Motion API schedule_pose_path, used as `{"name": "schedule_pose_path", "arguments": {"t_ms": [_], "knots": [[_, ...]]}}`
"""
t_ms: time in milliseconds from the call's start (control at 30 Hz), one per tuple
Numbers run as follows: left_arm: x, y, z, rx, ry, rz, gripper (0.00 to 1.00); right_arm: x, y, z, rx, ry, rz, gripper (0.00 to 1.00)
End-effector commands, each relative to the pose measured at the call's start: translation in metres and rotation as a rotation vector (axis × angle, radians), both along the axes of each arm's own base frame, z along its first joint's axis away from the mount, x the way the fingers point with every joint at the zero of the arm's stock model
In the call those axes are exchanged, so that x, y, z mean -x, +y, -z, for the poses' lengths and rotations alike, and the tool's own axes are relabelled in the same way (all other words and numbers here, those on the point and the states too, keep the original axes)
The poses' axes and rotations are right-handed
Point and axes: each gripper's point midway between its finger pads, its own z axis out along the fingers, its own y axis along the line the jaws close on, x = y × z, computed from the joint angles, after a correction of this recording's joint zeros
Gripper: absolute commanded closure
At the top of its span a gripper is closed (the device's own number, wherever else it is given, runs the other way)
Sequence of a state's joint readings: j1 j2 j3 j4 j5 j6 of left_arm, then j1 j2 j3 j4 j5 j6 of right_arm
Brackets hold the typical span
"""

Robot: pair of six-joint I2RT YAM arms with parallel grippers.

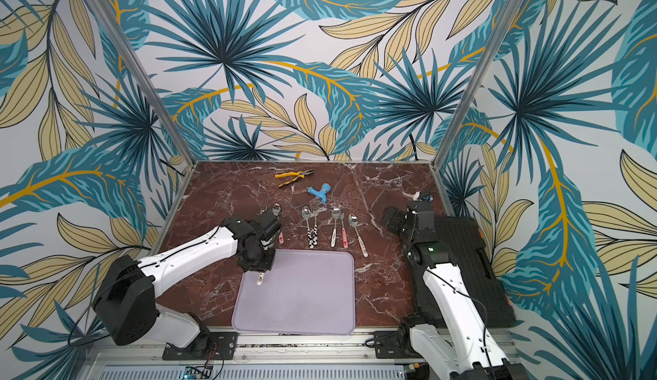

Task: Set the spoon and fork side by side
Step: Place the fork on the tray.

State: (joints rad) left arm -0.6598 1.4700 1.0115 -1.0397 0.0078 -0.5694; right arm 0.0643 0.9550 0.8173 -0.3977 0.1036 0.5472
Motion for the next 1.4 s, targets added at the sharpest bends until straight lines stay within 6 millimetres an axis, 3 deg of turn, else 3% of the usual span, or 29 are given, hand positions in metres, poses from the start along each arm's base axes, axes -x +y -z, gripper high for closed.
{"name": "schedule_pose_path", "arguments": {"t_ms": [0, 233, 500, 1067, 1367], "knots": [[0.012, 0.004, 0.018, 0.015, 0.016, -0.011, 1.00, 0.001, -0.001, 0.008, -0.004, 0.018, 0.005, 0.00], [0.034, 0.019, 0.047, -0.016, 0.067, -0.023, 1.00, 0.001, -0.001, 0.011, -0.001, 0.024, 0.006, 0.01], [0.047, 0.032, 0.064, -0.054, 0.101, -0.059, 1.00, 0.001, -0.001, 0.011, 0.000, 0.025, 0.005, 0.00], [0.058, 0.043, 0.056, -0.075, 0.110, -0.106, 1.00, 0.000, 0.000, 0.014, -0.003, 0.033, -0.001, 0.00], [0.061, 0.045, 0.054, -0.095, 0.120, -0.109, 0.88, 0.000, 0.001, 0.015, -0.008, 0.035, -0.006, 0.00]]}}
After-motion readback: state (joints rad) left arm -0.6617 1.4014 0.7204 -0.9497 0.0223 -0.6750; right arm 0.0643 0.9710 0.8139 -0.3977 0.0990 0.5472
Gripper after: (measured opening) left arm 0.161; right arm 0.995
